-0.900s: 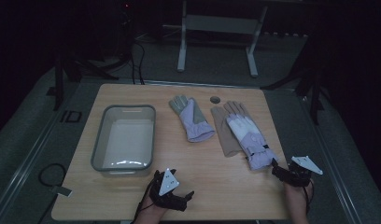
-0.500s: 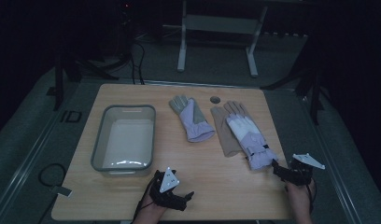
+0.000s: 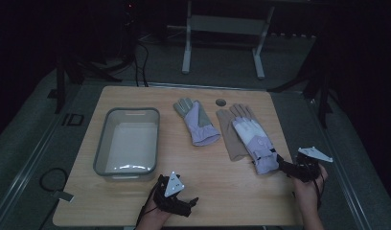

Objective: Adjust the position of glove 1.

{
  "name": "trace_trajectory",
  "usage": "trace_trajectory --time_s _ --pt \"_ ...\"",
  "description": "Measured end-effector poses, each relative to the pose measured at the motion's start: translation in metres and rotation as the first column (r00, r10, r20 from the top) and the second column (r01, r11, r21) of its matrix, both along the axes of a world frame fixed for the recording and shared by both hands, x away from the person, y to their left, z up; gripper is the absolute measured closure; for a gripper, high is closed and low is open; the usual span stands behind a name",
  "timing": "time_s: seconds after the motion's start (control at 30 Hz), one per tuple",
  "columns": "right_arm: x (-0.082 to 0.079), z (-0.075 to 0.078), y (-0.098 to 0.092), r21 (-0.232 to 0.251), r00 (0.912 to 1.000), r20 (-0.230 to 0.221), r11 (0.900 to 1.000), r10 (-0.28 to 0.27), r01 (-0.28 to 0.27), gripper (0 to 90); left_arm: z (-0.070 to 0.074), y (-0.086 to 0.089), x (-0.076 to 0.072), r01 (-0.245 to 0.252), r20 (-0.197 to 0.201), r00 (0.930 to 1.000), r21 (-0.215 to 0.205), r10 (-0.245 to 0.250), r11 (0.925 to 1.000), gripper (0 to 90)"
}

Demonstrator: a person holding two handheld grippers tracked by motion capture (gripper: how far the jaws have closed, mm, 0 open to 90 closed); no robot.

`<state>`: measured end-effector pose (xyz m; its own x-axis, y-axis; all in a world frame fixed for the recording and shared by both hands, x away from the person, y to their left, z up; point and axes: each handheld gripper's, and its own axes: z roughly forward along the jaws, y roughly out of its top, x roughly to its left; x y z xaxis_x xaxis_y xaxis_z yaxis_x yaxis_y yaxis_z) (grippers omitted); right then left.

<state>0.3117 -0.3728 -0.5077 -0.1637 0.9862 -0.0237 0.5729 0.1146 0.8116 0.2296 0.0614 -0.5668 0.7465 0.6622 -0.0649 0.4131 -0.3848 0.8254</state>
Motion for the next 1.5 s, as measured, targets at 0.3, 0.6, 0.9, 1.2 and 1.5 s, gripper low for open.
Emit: trace_trajectory --time_s 0.3,0.6,0.9,1.2,1.5 --pt "0.014 0.032 0.009 0.075 0.9955 0.012 0.993 0.094 -0.095 14.2 0.000 0.001 0.001 0.002 -0.011 0.9999 -0.007 -0.002 1.0000 0.1" --pt "0.034 0.061 0.028 0.084 0.9915 -0.012 0.988 0.129 -0.128 11.7 0.000 0.000 0.000 -0.001 -0.010 0.9999 -0.006 0.001 1.0000 0.1" --pt "0.053 0.070 0.059 0.063 0.9792 -0.026 0.978 0.201 -0.200 10.5 0.000 0.000 0.000 0.005 -0.007 1.0000 -0.001 -0.005 1.0000 0.1" --pt "0.074 0.078 0.095 0.034 0.9610 -0.019 0.961 0.276 -0.275 17.9 0.000 0.000 0.001 0.009 -0.012 0.9999 0.000 -0.009 1.0000 0.1" --pt "0.097 0.076 0.134 0.028 0.9372 -0.042 0.938 0.346 -0.345 30.0 0.000 -0.001 -0.001 0.019 -0.002 0.9998 0.010 -0.019 0.9998 0.1"
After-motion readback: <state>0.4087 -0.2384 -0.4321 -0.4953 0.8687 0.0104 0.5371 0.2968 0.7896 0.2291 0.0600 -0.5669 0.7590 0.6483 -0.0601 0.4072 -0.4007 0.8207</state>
